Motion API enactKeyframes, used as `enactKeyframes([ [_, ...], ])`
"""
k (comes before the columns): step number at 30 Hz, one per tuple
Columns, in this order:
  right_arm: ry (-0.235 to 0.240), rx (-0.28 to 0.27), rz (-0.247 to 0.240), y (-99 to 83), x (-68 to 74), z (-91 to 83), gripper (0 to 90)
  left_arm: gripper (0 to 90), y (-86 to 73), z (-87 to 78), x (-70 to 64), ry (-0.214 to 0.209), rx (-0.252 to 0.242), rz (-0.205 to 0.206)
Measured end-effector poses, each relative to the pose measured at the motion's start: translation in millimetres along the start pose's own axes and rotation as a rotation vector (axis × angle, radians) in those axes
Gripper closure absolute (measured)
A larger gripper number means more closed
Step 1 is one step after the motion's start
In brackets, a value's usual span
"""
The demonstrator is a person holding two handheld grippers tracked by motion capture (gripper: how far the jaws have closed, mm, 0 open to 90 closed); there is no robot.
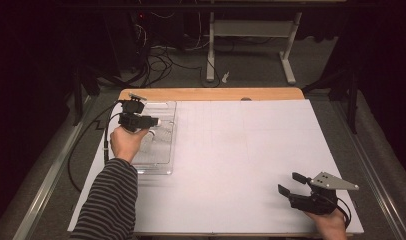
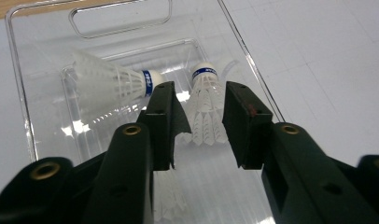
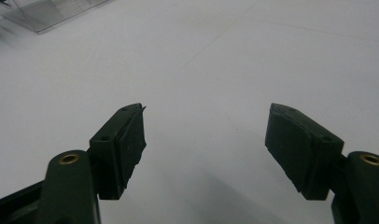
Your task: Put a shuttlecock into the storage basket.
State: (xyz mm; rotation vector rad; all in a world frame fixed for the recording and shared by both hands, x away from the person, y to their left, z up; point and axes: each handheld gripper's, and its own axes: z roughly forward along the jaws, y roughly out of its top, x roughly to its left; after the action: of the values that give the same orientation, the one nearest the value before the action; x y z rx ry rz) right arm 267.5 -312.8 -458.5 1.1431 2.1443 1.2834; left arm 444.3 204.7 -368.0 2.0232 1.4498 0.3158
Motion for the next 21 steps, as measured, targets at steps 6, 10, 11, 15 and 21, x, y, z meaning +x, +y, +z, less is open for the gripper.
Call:
enactKeyframes([
  [6,0.0,-0.001,-0.001,0.0,0.0,-0.1,29.3,55.0,-0.4,-1.8,-4.1,0.009,-0.003,0.01],
  [10,-0.001,-0.001,-0.001,0.0,-0.1,-0.4,29.3,51.0,-1.3,-3.8,-6.5,0.01,0.0,0.018],
  [11,-0.001,-0.001,-0.001,0.0,-0.1,-0.4,29.3,50.2,-1.5,-4.4,-7.2,0.01,0.0,0.02],
  [15,0.0,-0.001,-0.003,0.1,0.1,-0.2,29.3,47.5,-2.4,-7.4,-9.1,0.008,-0.006,0.025],
  [21,0.0,-0.002,-0.003,0.1,0.0,-0.2,29.2,45.0,-5.8,-10.1,-11.5,0.005,-0.01,0.031],
])
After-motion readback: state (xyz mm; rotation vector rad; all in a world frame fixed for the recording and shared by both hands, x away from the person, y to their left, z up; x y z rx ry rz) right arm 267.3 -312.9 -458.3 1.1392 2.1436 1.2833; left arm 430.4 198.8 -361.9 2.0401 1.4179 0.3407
